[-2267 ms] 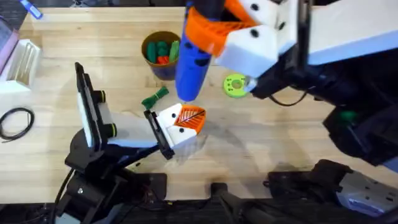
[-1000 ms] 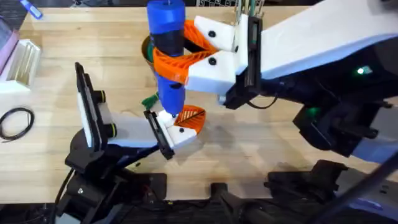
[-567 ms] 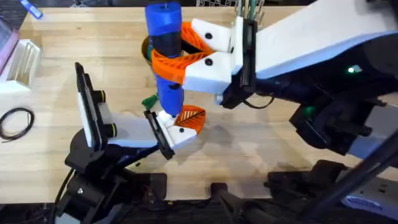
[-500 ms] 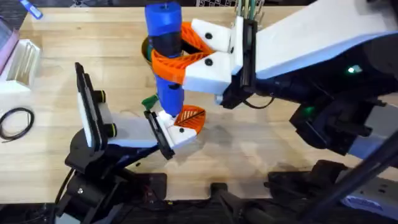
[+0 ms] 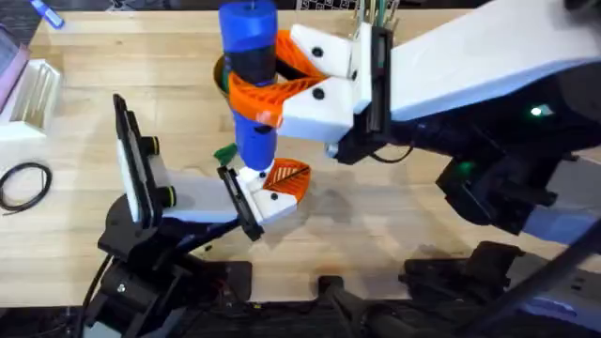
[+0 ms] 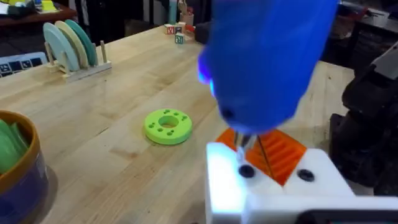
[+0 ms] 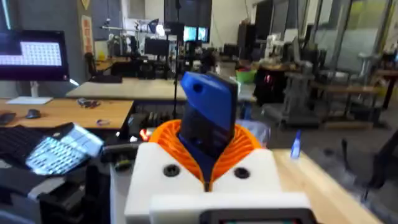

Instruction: Pick up the gripper from the table and insert it into the empty holder that is missing its gripper. Then pick up a screw, insert it into the mounting hole, and use the screwdriver to tighten it. Finally, clean up the table by picking up the vegetable and placing it into the bucket.

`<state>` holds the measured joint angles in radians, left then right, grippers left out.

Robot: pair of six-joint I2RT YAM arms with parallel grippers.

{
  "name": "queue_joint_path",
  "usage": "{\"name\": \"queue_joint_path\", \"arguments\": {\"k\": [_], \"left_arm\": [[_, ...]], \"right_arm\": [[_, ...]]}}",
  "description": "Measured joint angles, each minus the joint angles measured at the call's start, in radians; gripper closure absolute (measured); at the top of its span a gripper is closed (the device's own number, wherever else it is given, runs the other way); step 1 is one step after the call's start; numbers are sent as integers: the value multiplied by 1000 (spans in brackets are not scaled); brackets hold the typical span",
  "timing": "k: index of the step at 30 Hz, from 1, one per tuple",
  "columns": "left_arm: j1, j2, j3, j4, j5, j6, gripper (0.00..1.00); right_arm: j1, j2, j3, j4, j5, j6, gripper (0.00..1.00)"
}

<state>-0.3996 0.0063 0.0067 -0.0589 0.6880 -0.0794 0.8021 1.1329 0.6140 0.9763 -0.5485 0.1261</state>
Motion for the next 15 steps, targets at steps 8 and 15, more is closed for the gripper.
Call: {"name": "queue_joint_path", "arguments": {"k": [8, 15], "left_arm": [[0, 0, 0, 0, 0, 0, 997], [0, 0, 0, 0, 0, 0, 997]], "right_arm": [[0, 0, 0, 128, 1, 0, 980], [-104, 0, 0, 11, -10, -55, 980]]}}
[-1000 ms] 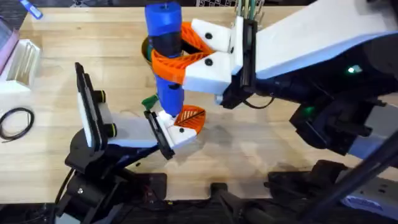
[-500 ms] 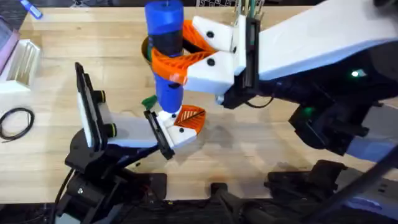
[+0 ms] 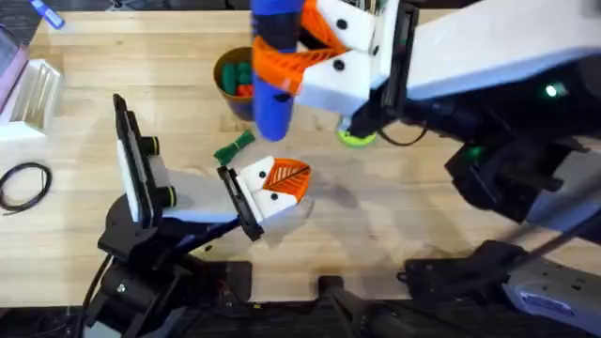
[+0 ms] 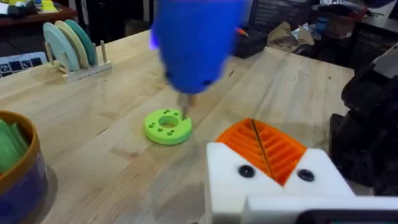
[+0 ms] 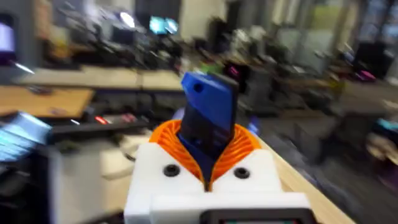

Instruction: Pick up the gripper from the table and insert it into the empty holder that is missing its gripper. Then pick up a screw, insert it into the mounting hole, and use the screwdriver to tighten it. Finally, clean up the table by picking up the vegetable and placing it into the bucket.

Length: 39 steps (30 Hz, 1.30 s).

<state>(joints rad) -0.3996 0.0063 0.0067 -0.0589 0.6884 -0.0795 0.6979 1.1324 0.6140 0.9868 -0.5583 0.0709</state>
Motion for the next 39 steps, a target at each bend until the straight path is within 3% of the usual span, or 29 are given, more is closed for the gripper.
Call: {"name": "queue_joint_path", "arguments": {"k": [5, 9, 15, 20, 27, 39], "left_arm": [[0, 0, 0, 0, 0, 0, 997], [0, 0, 0, 0, 0, 0, 997], [0, 0, 0, 0, 0, 0, 997], [0, 0, 0, 0, 0, 0, 997], [0, 0, 0, 0, 0, 0, 997], [0, 0, 0, 0, 0, 0, 997]], "right_arm": [[-203, 0, 0, -278, 71, -183, 980], [-336, 0, 0, -495, 238, -460, 980], [-415, 1, 0, -815, 563, -897, 980], [-469, 55, 0, -998, 747, -1138, 980], [-498, 205, 0, -1025, 816, -1276, 980], [-492, 349, 0, -907, 754, -1474, 980]]}}
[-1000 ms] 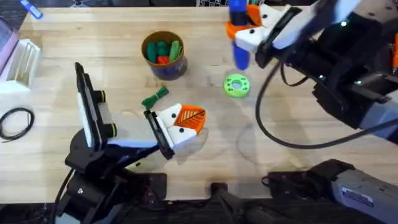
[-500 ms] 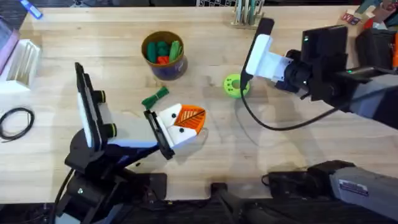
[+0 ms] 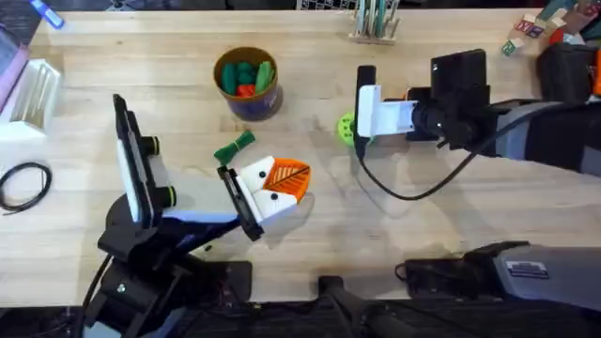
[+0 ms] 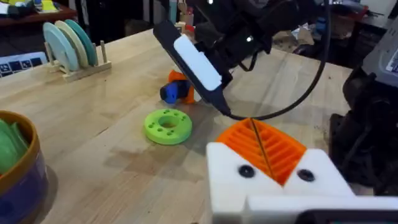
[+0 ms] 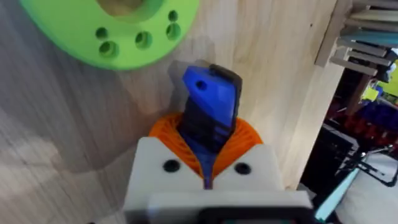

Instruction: Pick up the gripper from the table and insert it into the empty holder that is missing its gripper. Then pick up a screw, insert it into the mounting hole, and use the screwdriver to tighten it. Finally, clean up the table by picking up the vegetable and placing it into the bucket.

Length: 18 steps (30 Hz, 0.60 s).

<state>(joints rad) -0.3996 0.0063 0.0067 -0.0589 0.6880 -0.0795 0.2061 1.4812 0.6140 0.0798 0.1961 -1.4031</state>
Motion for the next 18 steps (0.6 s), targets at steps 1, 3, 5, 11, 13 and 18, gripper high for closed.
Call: {"name": "queue_joint_path", "arguments": {"k": [1, 3, 5, 11, 13, 18], "left_arm": [[0, 0, 0, 0, 0, 0, 997], [0, 0, 0, 0, 0, 0, 997], [0, 0, 0, 0, 0, 0, 997], [0, 0, 0, 0, 0, 0, 997], [0, 0, 0, 0, 0, 1, 947], [0, 0, 0, 0, 0, 4, 745]], "right_arm": [[4, 0, 1, -5, 1, -7, 976], [11, -3, 8, -18, 5, -10, 752], [20, -7, 19, -30, 5, -15, 463], [31, -21, 47, -63, 17, 113, 11], [31, -25, 47, -65, 21, 162, 11], [32, -63, 47, -92, 13, 301, 10]]}}
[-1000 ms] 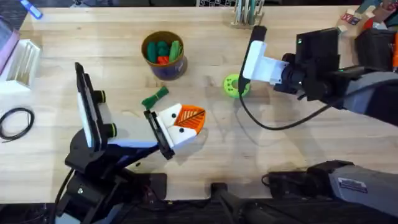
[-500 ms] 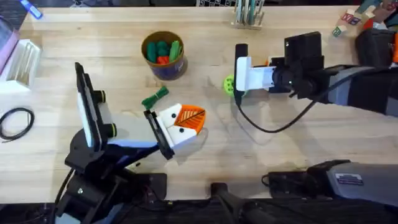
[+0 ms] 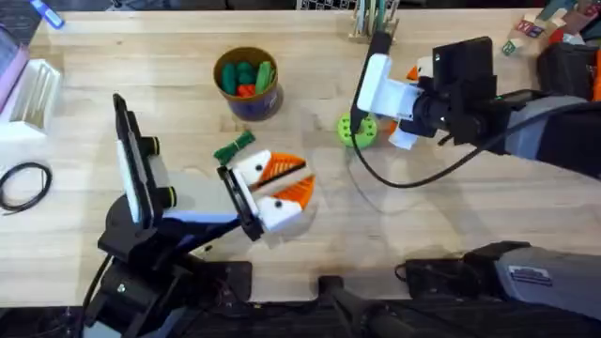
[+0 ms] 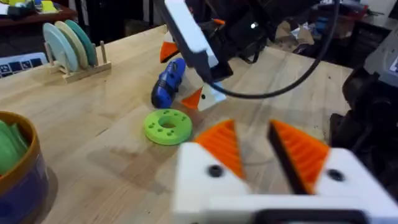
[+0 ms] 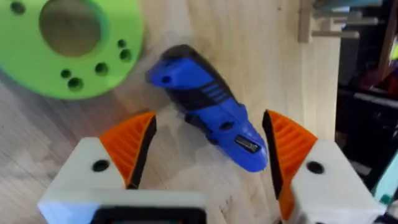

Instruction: Pick up the gripper from the table and insert it into the empty holder that is missing its gripper. Then pick up a screw, insert it into the mounting hole, and use the screwdriver to tighten it. Finally, clean up the table by picking up the vegetable and placing it into the bucket.

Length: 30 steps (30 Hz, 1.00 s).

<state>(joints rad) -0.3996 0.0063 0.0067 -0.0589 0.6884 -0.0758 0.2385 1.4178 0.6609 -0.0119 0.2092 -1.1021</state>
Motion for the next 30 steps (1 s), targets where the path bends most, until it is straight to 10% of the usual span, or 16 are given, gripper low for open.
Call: {"name": "queue_joint_path", "arguments": {"k": [5, 16, 30], "left_arm": [[0, 0, 0, 0, 0, -3, 42], [-1, 0, 14, 86, -50, -63, 15], [-1, 365, 464, -526, -506, -236, 15]], "right_arm": [[1, -96, 4, -3, -4, 180, 10], [1, -292, 12, -2, -16, 610, 10], [1, -321, 11, -4, -23, 714, 10]]}}
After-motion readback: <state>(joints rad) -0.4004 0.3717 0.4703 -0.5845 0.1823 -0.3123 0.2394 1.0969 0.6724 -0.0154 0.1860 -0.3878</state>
